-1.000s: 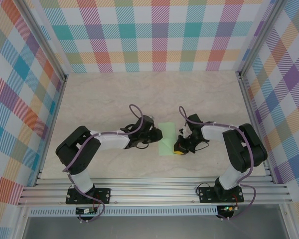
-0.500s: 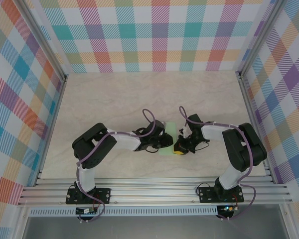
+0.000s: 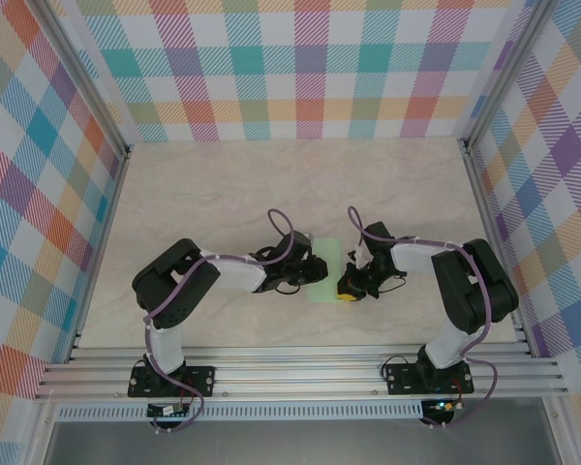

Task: Fold a paper plane with a square sheet of paper (pick it up from the middle)
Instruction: Fold the triangle a second time at the center of the table.

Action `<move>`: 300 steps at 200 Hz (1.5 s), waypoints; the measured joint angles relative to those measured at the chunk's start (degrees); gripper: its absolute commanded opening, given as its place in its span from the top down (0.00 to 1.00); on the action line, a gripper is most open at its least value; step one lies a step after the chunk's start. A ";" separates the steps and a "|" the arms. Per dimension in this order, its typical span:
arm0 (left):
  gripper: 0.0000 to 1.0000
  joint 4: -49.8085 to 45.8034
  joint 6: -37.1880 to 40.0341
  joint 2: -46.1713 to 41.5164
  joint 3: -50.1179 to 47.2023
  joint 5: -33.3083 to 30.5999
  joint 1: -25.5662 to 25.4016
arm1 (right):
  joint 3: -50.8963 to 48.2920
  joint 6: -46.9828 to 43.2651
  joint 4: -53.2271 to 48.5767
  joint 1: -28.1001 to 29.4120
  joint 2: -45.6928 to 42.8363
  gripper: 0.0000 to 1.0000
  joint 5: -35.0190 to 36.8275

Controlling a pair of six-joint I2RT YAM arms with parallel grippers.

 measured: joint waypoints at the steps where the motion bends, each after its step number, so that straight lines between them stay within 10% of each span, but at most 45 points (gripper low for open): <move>1: 0.76 0.00 0.00 0.00 0.00 0.00 0.04 | 0.00 0.02 0.00 0.00 0.00 0.97 0.00; 300: 0.83 3.50 2.51 -0.59 -2.86 5.07 1.99 | 0.66 0.04 -0.94 0.04 -0.72 0.94 -0.17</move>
